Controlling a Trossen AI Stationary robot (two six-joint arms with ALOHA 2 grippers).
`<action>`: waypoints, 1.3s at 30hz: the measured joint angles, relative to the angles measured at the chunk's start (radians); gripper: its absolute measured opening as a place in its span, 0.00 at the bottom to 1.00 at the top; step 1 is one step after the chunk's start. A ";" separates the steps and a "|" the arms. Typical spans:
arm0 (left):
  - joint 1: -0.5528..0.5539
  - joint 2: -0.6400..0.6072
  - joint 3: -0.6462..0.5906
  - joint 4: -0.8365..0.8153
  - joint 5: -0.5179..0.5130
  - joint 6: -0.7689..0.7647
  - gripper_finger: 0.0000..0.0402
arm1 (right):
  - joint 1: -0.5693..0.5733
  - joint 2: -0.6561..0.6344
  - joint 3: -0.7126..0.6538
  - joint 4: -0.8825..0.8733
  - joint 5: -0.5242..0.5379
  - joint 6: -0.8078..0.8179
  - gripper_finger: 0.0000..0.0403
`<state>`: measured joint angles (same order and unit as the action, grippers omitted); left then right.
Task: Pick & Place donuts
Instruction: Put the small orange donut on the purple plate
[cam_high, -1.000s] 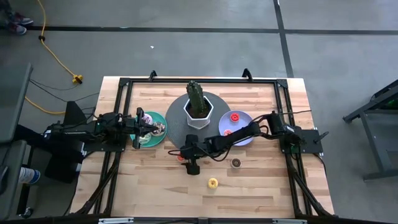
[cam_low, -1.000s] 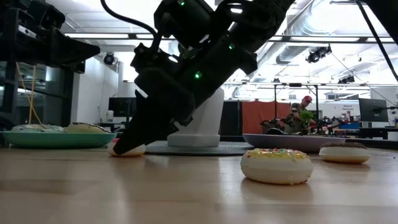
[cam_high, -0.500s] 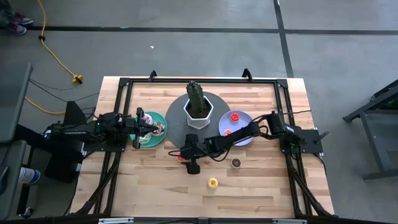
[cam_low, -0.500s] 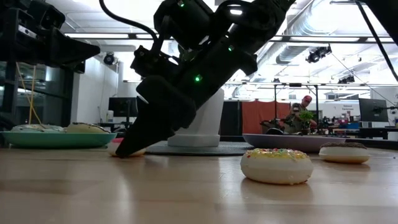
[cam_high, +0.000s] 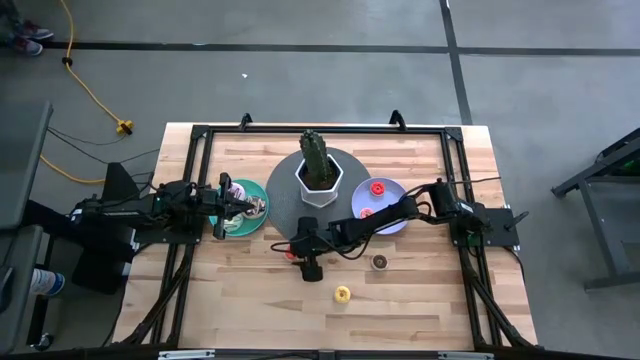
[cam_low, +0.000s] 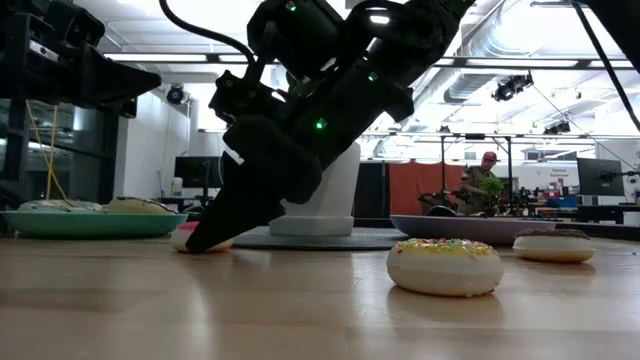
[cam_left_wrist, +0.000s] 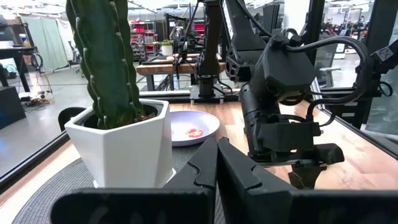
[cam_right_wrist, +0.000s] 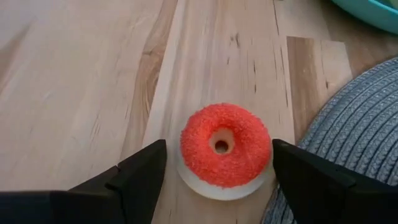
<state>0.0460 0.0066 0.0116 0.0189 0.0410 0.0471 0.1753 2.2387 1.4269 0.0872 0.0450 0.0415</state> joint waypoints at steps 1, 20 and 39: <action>0.000 0.000 0.000 0.000 0.000 0.000 0.00 | 0.000 0.000 0.000 0.000 -0.001 0.000 0.69; 0.000 0.000 0.000 0.000 0.000 0.000 0.00 | 0.000 0.000 0.012 -0.003 0.020 0.002 0.50; 0.000 0.000 0.000 -0.001 -0.001 0.000 0.00 | 0.000 -0.098 0.017 -0.117 0.017 0.009 0.44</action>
<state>0.0460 0.0067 0.0116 0.0181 0.0402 0.0471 0.1753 2.1412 1.4438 -0.0296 0.0616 0.0505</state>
